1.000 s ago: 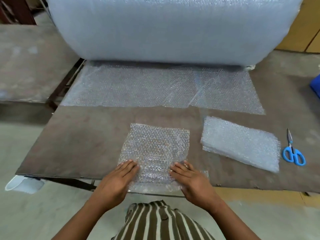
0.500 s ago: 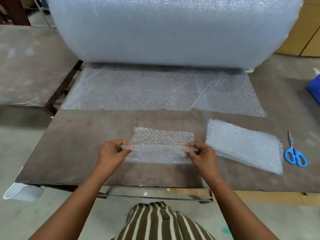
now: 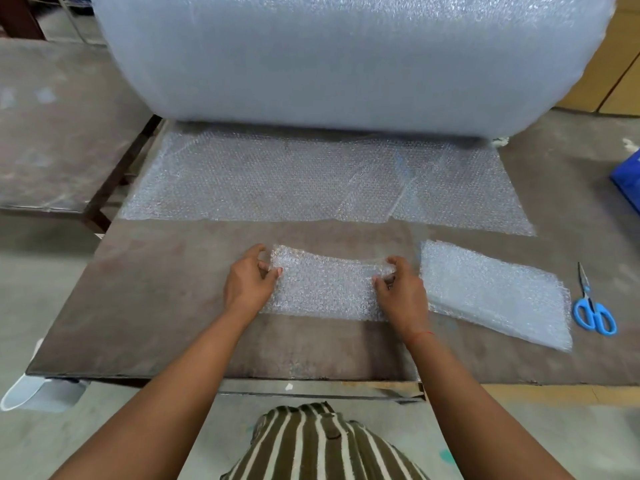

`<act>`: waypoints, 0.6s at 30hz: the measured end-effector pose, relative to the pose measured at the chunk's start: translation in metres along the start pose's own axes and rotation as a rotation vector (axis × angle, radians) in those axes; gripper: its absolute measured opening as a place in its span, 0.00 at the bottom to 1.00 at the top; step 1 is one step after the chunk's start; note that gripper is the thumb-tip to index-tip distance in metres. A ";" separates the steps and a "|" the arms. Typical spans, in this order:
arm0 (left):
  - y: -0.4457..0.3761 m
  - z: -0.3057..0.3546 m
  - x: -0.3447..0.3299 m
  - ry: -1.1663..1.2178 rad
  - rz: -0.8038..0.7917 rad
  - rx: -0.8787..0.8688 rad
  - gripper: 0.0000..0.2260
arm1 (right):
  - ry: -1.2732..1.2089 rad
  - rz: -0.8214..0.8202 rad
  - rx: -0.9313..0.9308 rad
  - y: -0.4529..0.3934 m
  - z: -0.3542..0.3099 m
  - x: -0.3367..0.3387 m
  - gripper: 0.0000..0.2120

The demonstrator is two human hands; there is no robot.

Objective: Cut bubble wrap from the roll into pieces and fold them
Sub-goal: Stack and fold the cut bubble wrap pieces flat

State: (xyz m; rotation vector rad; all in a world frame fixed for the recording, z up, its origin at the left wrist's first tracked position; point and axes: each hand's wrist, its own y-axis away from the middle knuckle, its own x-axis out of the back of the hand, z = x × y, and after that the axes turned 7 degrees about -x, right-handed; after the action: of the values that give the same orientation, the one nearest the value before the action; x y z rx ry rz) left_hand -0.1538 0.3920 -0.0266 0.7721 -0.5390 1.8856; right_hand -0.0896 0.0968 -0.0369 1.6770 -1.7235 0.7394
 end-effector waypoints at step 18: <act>0.035 0.005 -0.048 -0.635 -0.437 -0.471 0.47 | 0.548 -0.266 0.443 0.027 -0.003 -0.043 0.38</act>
State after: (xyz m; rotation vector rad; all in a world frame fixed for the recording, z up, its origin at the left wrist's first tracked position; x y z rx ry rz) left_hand -0.1698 0.3441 -0.0579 1.0594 -1.0637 1.0310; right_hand -0.1156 0.1289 -0.0667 1.7175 -0.9817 1.3688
